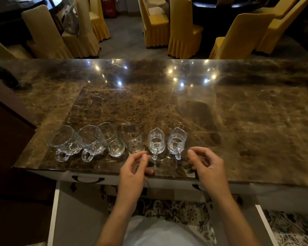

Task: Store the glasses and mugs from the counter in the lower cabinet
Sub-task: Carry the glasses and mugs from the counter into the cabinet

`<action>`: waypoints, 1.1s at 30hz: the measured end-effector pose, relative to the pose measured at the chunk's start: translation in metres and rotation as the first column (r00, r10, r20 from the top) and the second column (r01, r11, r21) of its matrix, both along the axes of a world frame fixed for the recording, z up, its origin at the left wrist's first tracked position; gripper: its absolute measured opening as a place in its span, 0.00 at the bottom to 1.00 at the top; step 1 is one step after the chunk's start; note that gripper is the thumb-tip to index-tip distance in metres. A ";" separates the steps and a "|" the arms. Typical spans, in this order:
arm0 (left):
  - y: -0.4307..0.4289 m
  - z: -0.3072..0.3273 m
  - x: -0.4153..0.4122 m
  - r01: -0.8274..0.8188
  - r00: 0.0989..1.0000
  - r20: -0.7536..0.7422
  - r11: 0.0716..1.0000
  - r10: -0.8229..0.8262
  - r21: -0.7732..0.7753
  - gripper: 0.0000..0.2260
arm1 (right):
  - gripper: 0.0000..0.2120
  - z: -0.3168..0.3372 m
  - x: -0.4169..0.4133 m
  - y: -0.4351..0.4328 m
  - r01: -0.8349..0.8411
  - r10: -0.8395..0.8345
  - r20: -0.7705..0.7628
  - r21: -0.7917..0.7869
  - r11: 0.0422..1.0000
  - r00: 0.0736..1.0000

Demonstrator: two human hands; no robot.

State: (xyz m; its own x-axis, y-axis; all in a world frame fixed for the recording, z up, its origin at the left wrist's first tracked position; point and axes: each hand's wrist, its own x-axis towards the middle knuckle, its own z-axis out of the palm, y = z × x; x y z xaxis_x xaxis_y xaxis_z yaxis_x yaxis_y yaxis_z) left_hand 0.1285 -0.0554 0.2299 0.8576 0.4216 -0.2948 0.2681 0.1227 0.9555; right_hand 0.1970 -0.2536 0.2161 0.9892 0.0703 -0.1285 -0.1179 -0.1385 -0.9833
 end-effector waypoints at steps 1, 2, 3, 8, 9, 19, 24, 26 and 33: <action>-0.004 -0.002 0.003 0.007 1.000 -0.003 1.000 -0.007 0.004 0.09 | 0.13 -0.001 -0.001 0.002 -0.012 0.012 -0.009 0.012 1.000 1.000; -0.008 -0.004 0.005 0.013 1.000 -0.003 1.000 -0.013 0.020 0.08 | 0.13 -0.002 -0.002 0.005 -0.023 0.023 -0.017 0.020 1.000 1.000; -0.011 -0.005 0.006 0.015 1.000 -0.003 0.999 -0.015 0.042 0.08 | 0.13 -0.003 -0.002 0.008 -0.031 0.032 -0.026 0.028 0.999 0.999; -0.019 -0.009 0.015 0.002 1.000 -0.024 0.999 -0.001 0.046 0.08 | 0.09 -0.011 -0.003 0.020 -0.083 0.086 -0.048 0.064 0.994 0.995; -0.020 -0.010 0.016 0.002 1.000 -0.027 0.999 0.000 0.043 0.08 | 0.09 -0.012 -0.003 0.021 -0.086 0.089 -0.048 0.069 0.994 0.995; -0.031 -0.012 0.037 -0.004 0.999 -0.031 0.994 0.008 0.113 0.17 | 0.16 -0.018 0.006 0.043 -0.012 0.017 -0.071 0.081 0.997 0.997; -0.032 -0.017 0.031 -0.031 1.000 0.001 0.984 0.032 0.175 0.20 | 0.18 -0.016 -0.002 0.045 0.055 -0.051 -0.094 0.049 0.997 0.994; -0.031 -0.019 0.016 -0.026 1.000 0.010 0.981 0.025 0.192 0.21 | 0.19 -0.013 -0.014 0.042 0.067 -0.063 -0.099 0.039 0.997 0.993; -0.024 -0.027 -0.076 -0.070 0.997 0.049 0.995 0.067 0.066 0.19 | 0.20 -0.010 -0.109 0.035 0.079 -0.080 -0.088 -0.006 0.997 0.993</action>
